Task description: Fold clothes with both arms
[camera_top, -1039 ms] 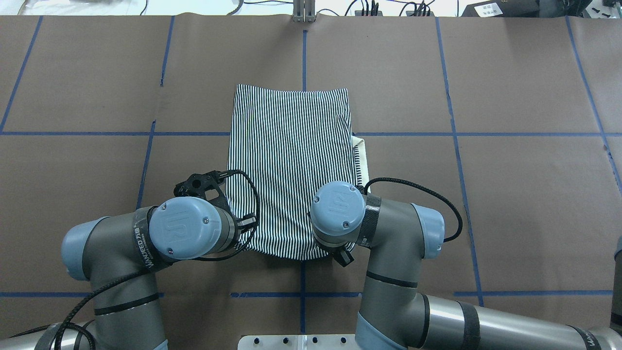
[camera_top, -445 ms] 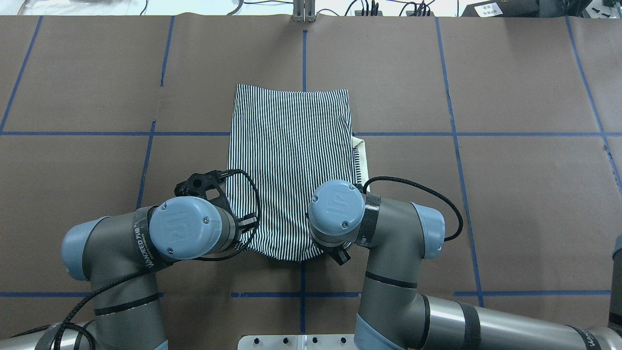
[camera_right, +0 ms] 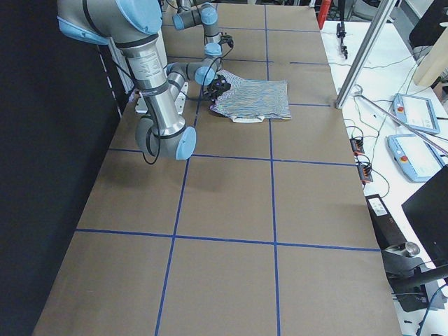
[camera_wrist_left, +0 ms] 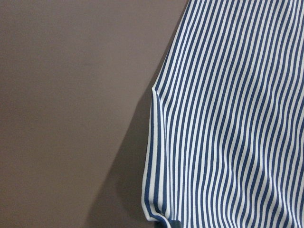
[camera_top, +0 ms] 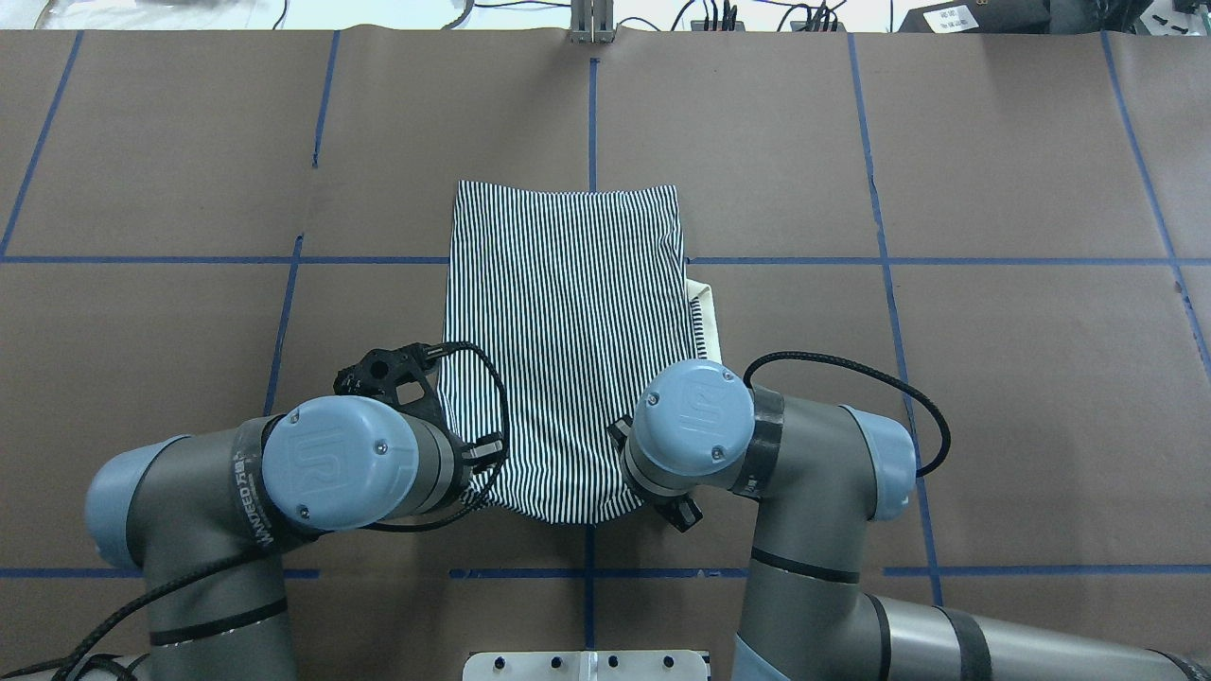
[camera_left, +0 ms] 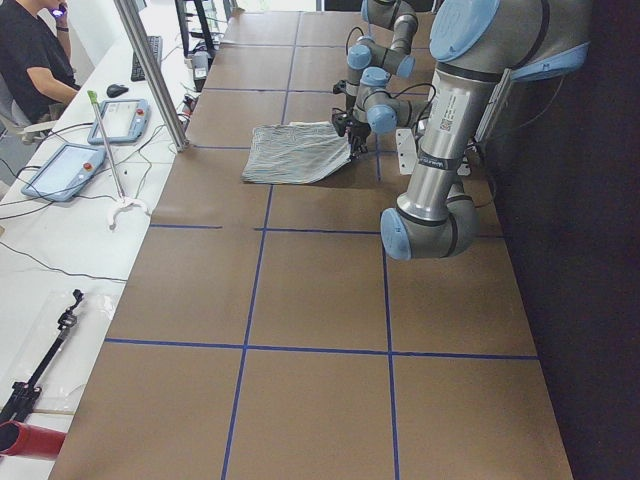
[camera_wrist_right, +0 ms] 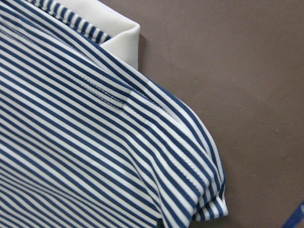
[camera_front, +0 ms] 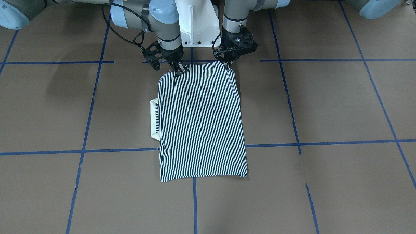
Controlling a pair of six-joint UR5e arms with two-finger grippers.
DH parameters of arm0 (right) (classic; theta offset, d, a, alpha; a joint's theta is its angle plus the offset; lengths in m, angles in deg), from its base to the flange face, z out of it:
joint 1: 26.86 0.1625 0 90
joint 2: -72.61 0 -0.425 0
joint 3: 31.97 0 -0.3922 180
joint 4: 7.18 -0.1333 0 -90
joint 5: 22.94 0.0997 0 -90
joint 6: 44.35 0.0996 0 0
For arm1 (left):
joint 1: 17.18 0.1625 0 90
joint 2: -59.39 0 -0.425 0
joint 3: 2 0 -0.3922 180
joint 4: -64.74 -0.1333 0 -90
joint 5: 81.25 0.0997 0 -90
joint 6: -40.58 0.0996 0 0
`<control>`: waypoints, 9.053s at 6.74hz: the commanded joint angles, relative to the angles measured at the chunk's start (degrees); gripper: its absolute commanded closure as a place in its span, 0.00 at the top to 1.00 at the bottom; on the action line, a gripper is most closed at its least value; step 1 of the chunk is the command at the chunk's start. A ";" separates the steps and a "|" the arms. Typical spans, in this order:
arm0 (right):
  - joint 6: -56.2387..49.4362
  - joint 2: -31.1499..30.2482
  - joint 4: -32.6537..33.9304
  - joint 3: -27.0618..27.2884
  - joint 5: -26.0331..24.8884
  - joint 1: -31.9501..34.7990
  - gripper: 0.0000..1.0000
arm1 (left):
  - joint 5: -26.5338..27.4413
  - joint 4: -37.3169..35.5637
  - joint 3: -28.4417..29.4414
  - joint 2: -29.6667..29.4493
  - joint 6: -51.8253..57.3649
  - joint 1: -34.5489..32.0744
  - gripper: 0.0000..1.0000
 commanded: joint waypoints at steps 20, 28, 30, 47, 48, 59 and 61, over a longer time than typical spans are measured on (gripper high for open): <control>-29.15 23.13 -22.87 -44.89 1.16 25.42 1.00 | -8.11 28.48 31.47 -7.66 19.88 -29.64 1.00; -41.90 17.51 -22.26 -38.31 15.31 35.45 1.00 | -5.66 30.06 35.06 -8.44 14.78 -20.67 0.54; -42.08 17.15 -22.35 -38.03 15.31 35.62 1.00 | -5.65 32.33 37.08 -8.97 14.96 -20.76 0.48; -54.76 11.20 -22.08 -35.68 19.25 42.11 1.00 | -8.09 33.93 40.08 -9.59 31.44 -32.16 1.00; -62.13 7.08 -22.00 -33.57 22.05 45.61 1.00 | -12.29 34.10 38.34 -7.41 36.44 -36.01 1.00; -148.24 -35.24 13.00 -2.50 29.12 76.59 1.00 | -34.23 25.36 30.25 26.44 115.59 -73.23 1.00; -146.68 -35.41 7.89 -4.54 29.46 76.41 1.00 | -34.73 22.04 33.58 25.04 112.89 -73.05 1.00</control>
